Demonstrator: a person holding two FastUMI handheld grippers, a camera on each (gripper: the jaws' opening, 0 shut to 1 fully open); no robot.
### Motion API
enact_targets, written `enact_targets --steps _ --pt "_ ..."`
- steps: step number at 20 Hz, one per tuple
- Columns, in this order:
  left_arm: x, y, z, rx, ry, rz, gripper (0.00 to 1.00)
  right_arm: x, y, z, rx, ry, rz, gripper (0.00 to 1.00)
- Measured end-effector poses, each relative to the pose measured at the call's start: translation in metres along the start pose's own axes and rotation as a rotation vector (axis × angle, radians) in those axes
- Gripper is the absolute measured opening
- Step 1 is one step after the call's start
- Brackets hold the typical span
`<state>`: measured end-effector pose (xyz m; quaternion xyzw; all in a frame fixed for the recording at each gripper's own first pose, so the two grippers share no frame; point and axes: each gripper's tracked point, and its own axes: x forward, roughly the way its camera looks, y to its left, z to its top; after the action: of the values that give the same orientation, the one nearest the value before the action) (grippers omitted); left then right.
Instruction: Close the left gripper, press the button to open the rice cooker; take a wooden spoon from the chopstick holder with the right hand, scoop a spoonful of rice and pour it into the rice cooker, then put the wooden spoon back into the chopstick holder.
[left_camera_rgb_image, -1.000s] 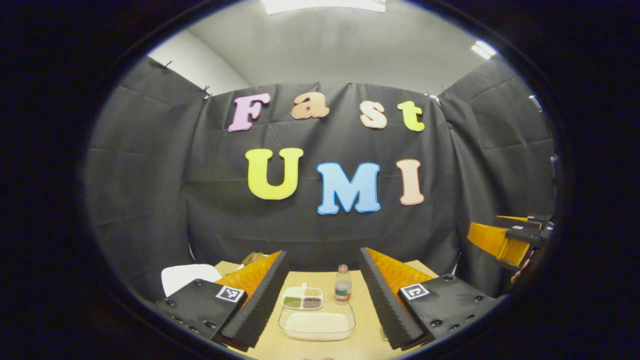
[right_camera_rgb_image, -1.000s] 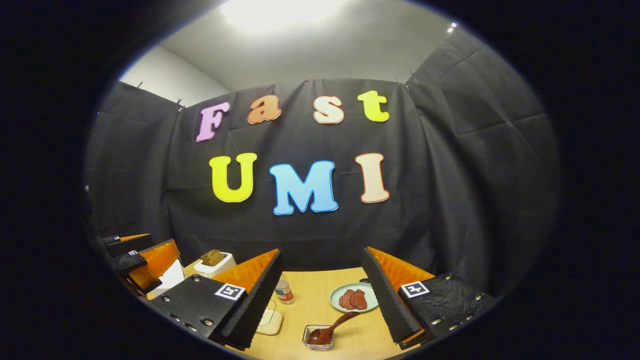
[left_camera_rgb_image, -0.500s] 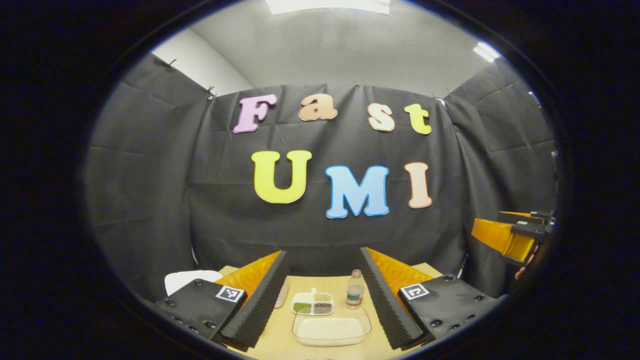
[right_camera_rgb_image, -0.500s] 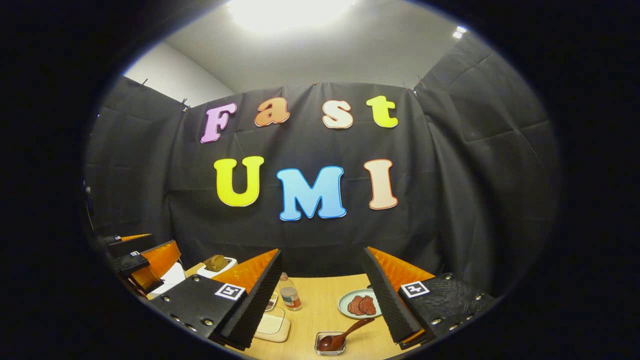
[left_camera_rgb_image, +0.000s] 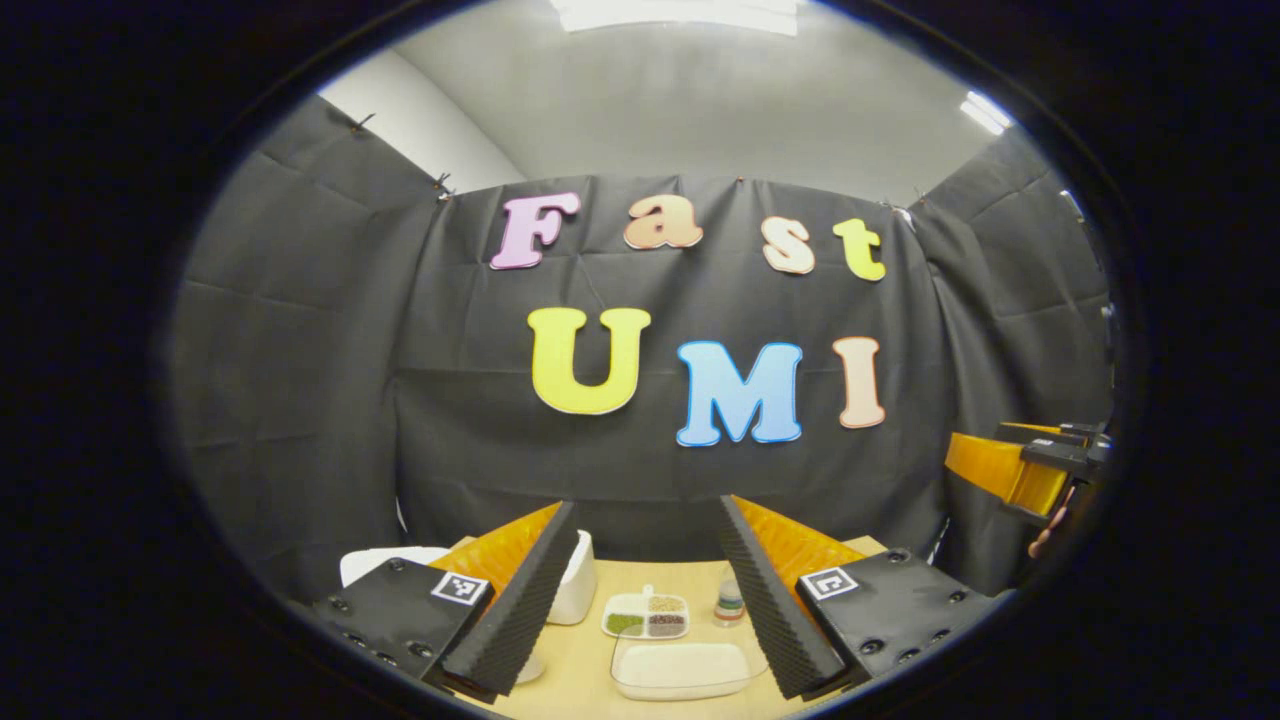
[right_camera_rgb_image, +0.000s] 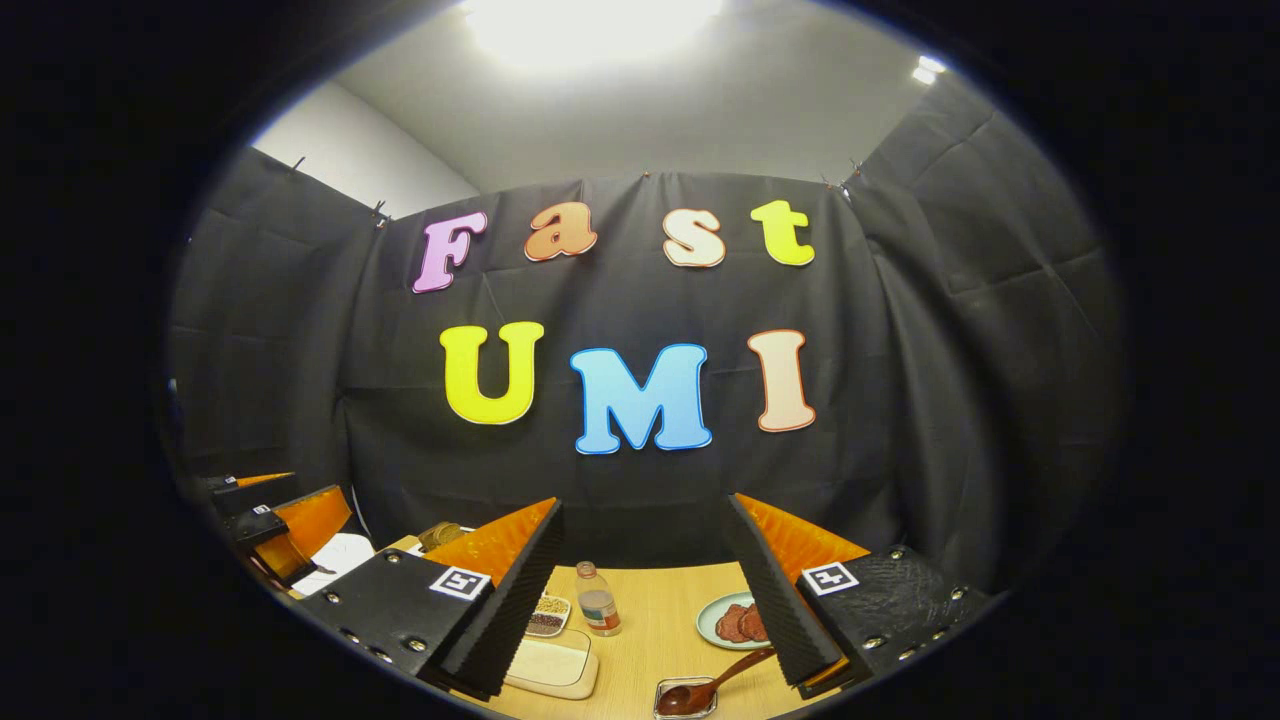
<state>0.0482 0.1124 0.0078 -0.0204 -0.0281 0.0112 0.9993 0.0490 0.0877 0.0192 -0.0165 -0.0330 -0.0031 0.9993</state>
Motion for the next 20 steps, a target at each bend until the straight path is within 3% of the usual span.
enact_targets --steps 4,5,8,11,12,13,17,20 --pt "0.005 0.029 -0.008 0.005 0.014 0.024 0.95 0.003 0.012 -0.004 -0.018 0.011 0.014 0.98" --pt "0.006 0.037 -0.012 0.010 0.022 0.035 0.84 0.003 0.014 -0.005 -0.020 0.016 0.016 0.98" --pt "0.012 0.056 -0.025 0.028 0.051 0.049 0.76 0.002 0.017 -0.012 -0.029 0.034 0.017 0.98" --pt "0.016 0.077 -0.033 0.031 0.077 0.075 0.32 0.004 0.019 -0.017 -0.036 0.053 0.015 0.97" --pt "0.016 0.085 -0.036 0.033 0.082 0.086 0.25 0.004 0.020 -0.019 -0.036 0.058 0.014 0.97" --pt "0.022 0.090 -0.039 0.033 0.084 0.087 0.09 0.005 0.022 -0.020 -0.035 0.064 0.015 0.98" --pt "0.022 0.116 -0.053 0.017 0.132 0.090 0.08 0.007 0.030 -0.024 -0.041 0.079 0.018 0.98" --pt "0.026 0.150 -0.089 -0.025 0.234 0.099 0.06 0.001 0.036 -0.025 -0.059 0.077 0.025 0.98"
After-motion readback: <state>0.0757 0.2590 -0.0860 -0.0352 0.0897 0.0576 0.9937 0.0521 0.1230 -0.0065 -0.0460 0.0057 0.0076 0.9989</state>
